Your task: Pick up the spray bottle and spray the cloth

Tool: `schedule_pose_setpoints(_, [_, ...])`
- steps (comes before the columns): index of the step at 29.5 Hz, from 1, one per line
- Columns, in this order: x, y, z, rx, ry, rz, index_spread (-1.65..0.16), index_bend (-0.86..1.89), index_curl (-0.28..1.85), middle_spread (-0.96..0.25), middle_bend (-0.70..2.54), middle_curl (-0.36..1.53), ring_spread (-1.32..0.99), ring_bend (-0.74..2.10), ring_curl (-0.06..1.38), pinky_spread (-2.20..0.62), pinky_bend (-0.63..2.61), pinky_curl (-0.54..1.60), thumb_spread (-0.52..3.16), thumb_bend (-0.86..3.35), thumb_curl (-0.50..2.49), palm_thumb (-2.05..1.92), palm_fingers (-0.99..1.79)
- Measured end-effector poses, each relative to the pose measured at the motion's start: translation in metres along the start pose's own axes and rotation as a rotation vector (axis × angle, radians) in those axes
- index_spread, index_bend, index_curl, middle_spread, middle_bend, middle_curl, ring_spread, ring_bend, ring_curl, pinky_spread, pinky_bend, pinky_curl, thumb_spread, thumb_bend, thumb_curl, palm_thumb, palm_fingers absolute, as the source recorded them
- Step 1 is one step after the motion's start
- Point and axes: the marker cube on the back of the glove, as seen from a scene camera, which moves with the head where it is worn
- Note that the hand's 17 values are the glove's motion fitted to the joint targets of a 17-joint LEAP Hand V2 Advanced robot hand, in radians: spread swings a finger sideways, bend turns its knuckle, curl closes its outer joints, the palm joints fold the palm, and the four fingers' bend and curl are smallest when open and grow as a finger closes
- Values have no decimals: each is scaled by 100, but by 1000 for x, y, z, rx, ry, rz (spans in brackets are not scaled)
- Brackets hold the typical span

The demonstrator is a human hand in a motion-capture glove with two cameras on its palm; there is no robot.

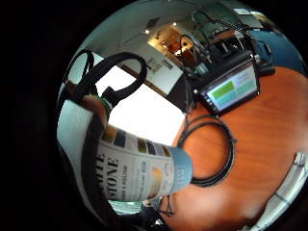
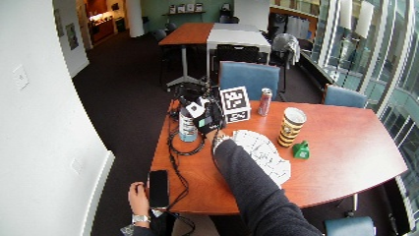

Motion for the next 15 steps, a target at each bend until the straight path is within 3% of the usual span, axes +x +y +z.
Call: schedule_pose_setpoints(15, [32, 19, 12, -46, 100, -12, -30, 19, 48, -25, 45, 46, -20, 43, 41, -19, 36, 37, 108, -2, 45, 91, 128])
